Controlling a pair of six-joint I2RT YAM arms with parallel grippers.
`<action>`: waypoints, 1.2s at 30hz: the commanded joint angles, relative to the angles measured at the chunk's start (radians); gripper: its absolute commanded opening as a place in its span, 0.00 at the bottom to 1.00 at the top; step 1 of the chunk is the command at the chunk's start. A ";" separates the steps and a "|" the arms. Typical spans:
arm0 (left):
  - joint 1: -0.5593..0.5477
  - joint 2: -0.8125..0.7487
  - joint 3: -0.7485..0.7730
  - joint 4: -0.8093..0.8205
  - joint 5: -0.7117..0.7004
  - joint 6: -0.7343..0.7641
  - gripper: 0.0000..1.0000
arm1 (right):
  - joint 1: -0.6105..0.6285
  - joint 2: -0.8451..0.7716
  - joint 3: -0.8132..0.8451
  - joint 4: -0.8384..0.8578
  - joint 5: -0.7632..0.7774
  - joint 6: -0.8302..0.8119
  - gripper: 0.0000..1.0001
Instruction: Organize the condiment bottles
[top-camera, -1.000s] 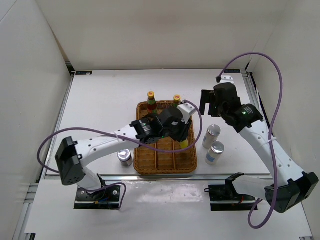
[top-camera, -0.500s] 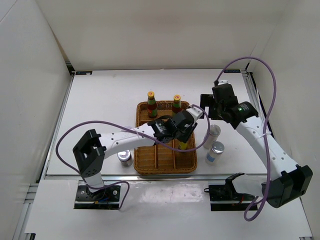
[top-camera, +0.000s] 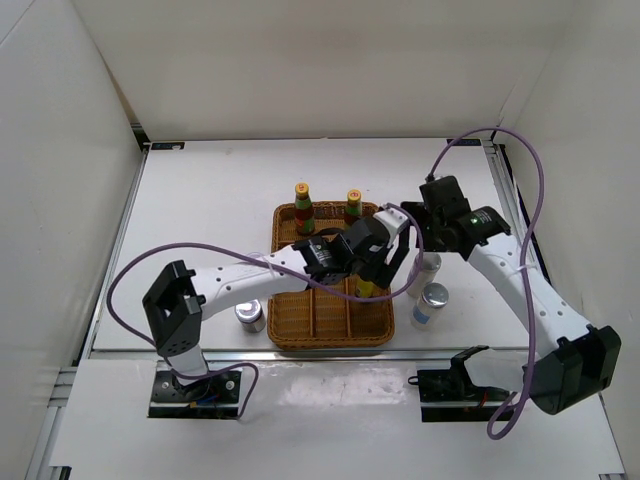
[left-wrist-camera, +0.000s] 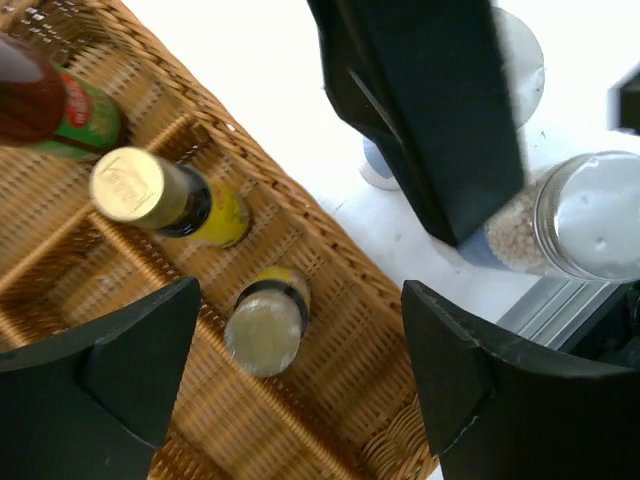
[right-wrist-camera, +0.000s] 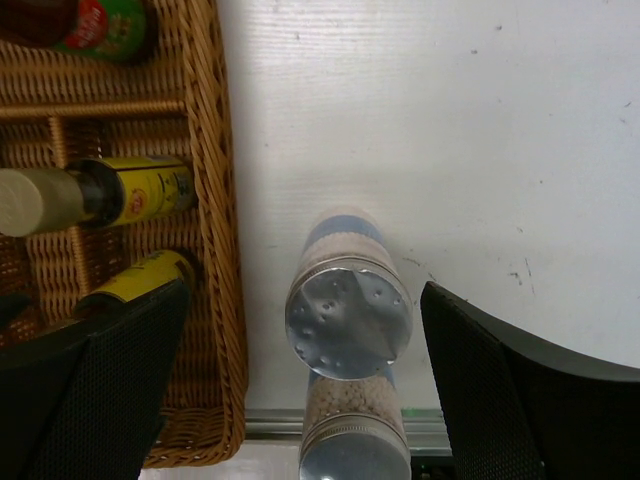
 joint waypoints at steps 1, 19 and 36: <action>-0.011 -0.113 0.049 -0.028 -0.048 -0.002 0.93 | 0.002 0.007 -0.026 -0.027 0.011 0.018 0.99; 0.417 -0.798 -0.392 -0.170 -0.378 -0.084 1.00 | 0.002 0.103 -0.083 -0.027 -0.039 0.037 0.80; 0.616 -0.791 -0.555 -0.179 -0.240 -0.157 1.00 | 0.171 -0.048 0.229 -0.097 0.318 -0.014 0.00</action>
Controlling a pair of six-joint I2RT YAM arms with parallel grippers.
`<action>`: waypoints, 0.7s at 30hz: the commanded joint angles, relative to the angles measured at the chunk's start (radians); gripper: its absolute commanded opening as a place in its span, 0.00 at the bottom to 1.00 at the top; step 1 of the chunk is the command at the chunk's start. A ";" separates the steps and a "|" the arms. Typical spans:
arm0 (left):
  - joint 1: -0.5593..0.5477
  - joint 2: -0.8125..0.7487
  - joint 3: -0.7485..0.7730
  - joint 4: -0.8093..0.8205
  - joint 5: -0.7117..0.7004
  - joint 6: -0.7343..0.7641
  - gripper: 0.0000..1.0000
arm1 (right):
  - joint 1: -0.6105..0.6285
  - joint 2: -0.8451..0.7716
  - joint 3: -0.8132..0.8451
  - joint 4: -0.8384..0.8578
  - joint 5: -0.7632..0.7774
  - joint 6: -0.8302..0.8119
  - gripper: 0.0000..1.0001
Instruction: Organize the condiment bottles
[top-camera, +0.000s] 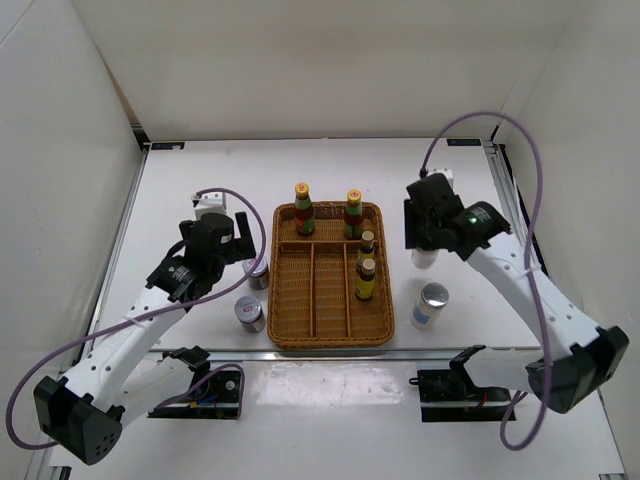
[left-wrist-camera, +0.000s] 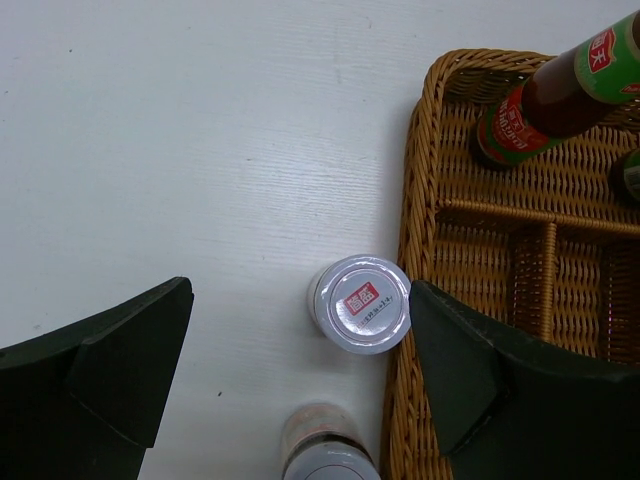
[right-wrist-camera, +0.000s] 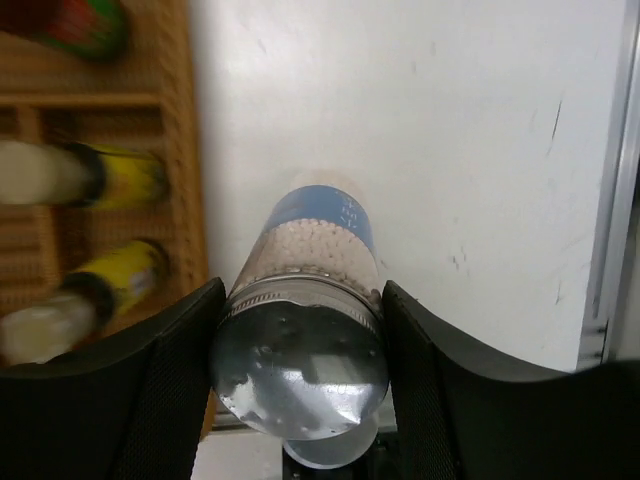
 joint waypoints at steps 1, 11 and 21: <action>0.004 -0.003 0.008 0.003 0.013 -0.016 1.00 | 0.082 -0.067 0.194 0.042 0.139 -0.057 0.00; 0.004 -0.025 -0.001 0.003 0.013 -0.025 1.00 | 0.343 0.126 0.468 0.142 -0.160 -0.207 0.00; 0.004 -0.034 -0.001 0.003 0.032 -0.025 1.00 | 0.414 0.307 0.413 0.267 -0.315 -0.290 0.00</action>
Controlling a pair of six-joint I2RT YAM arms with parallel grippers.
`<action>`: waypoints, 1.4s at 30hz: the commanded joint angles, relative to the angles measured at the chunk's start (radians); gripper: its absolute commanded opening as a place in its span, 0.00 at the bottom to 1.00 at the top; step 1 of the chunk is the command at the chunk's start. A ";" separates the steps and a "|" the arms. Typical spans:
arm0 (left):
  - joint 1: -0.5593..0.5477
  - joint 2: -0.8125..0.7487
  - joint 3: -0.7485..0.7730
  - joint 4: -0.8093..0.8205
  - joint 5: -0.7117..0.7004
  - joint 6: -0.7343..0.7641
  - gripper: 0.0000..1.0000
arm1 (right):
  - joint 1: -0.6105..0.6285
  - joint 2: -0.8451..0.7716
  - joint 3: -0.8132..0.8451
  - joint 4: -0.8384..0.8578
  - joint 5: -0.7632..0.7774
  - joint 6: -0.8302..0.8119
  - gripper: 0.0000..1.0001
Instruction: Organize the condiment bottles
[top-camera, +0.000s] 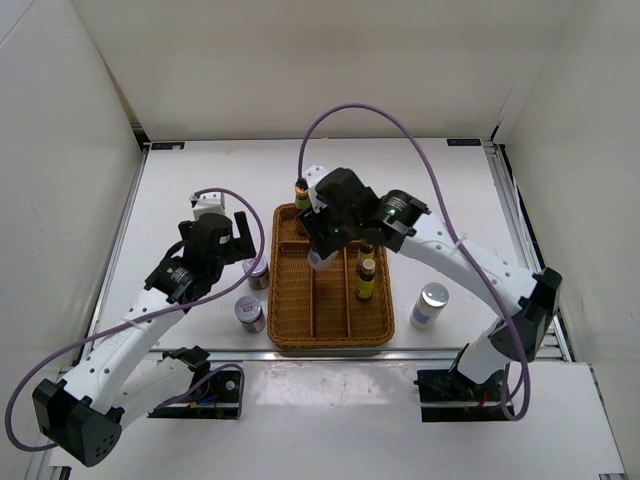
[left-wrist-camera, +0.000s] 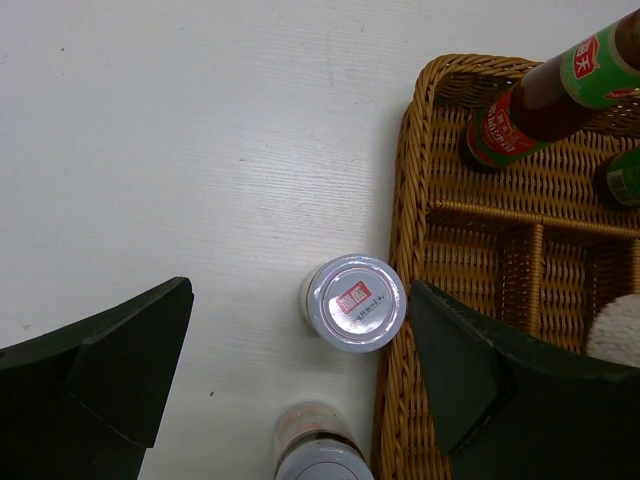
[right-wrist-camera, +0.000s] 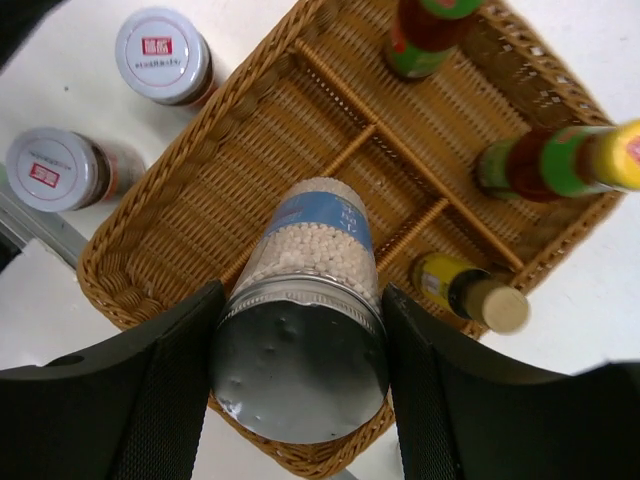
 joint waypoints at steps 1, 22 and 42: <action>0.004 -0.027 -0.001 0.002 0.021 -0.008 1.00 | -0.003 0.017 0.002 0.115 -0.031 -0.035 0.00; 0.004 -0.008 -0.001 0.002 0.021 -0.008 1.00 | -0.074 0.127 -0.096 0.135 0.038 0.050 0.00; 0.004 -0.007 0.008 0.002 0.031 -0.008 1.00 | -0.074 0.090 -0.166 0.161 0.072 0.057 0.12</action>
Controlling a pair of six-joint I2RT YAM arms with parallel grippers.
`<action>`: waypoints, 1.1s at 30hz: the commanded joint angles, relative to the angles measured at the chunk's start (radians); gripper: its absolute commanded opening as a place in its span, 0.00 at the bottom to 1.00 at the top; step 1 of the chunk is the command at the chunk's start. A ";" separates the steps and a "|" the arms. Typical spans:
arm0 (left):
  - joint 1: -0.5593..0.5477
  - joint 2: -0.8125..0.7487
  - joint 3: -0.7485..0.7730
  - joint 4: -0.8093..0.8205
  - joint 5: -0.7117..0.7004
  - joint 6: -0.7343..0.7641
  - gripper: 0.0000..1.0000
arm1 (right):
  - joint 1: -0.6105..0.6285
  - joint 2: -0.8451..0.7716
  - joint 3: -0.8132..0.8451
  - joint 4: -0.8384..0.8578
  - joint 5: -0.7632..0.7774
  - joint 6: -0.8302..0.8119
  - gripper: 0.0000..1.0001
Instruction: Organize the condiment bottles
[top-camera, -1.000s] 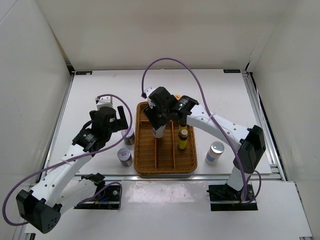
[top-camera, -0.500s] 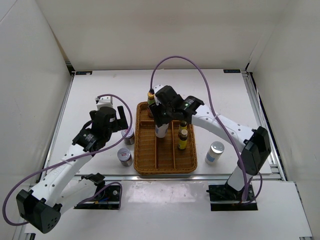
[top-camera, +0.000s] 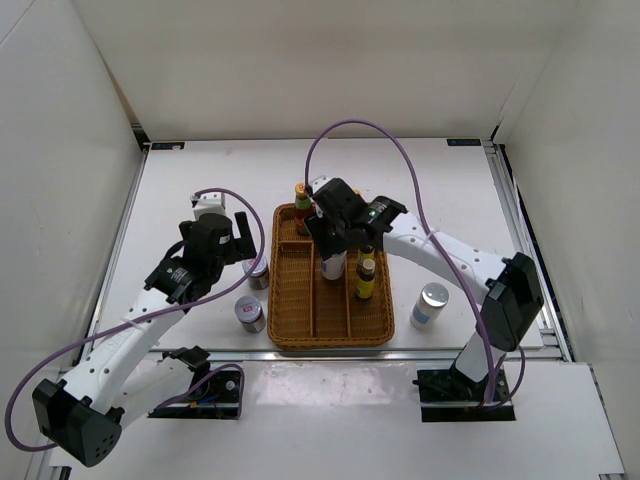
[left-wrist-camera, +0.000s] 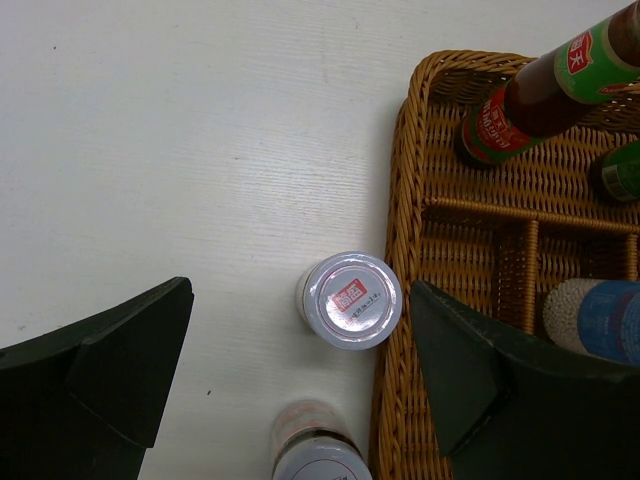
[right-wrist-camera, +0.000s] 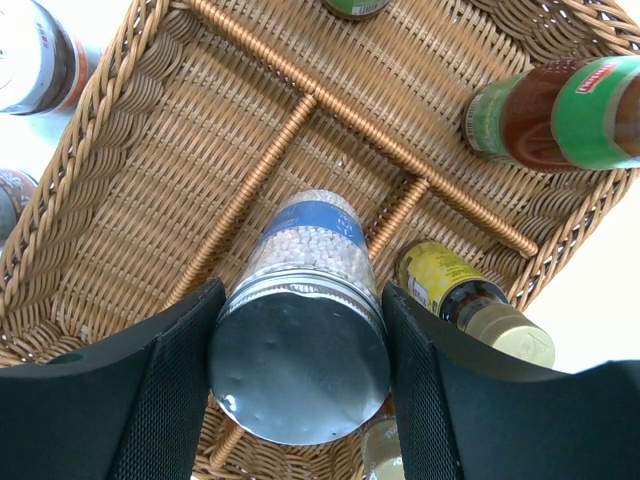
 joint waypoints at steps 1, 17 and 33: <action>0.004 -0.005 0.008 0.002 0.016 -0.008 1.00 | -0.004 0.008 -0.005 0.039 0.030 -0.015 0.16; 0.004 0.005 0.008 0.002 0.025 0.001 1.00 | -0.022 -0.002 0.072 -0.039 0.067 -0.004 0.89; -0.005 0.014 0.008 0.002 0.025 0.001 1.00 | -0.231 -0.528 -0.190 -0.306 0.207 0.248 1.00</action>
